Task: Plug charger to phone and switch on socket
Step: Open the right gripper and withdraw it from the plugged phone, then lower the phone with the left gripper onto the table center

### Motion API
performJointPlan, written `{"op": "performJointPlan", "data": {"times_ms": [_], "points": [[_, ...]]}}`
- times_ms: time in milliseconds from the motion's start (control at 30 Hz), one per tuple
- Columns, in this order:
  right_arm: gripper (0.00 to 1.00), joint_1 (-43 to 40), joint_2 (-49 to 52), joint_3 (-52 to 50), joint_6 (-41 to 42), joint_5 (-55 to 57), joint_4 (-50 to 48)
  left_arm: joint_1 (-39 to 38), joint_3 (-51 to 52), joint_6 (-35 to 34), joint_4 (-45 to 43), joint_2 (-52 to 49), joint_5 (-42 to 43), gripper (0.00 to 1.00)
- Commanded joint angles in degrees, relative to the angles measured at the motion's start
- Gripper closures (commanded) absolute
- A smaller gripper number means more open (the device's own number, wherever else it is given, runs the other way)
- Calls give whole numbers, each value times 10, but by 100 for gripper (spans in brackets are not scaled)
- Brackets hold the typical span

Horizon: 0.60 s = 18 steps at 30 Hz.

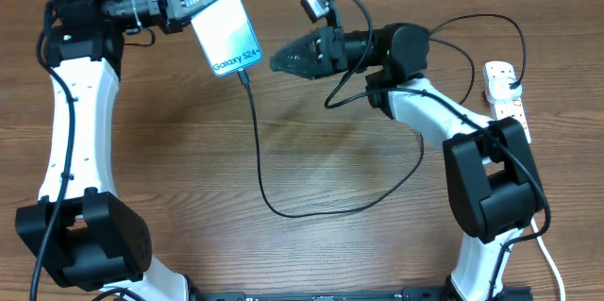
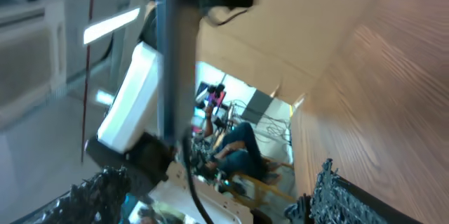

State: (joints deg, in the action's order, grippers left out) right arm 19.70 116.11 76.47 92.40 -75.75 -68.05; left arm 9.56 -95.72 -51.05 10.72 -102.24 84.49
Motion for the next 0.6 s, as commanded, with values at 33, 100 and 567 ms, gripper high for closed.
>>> {"op": "performJointPlan", "data": {"times_ms": [33, 100, 567], "points": [[14, -49, -4, 5, -74, -26, 123, 3, -8, -8, -2, 7, 15, 96], [14, -69, -4, 5, -139, -23, 239, 3, -9, -8, -2, 7, 8, 96], [13, -86, -4, 5, -545, 258, 869, -17, -7, 25, 9, 7, -14, 96]]}}
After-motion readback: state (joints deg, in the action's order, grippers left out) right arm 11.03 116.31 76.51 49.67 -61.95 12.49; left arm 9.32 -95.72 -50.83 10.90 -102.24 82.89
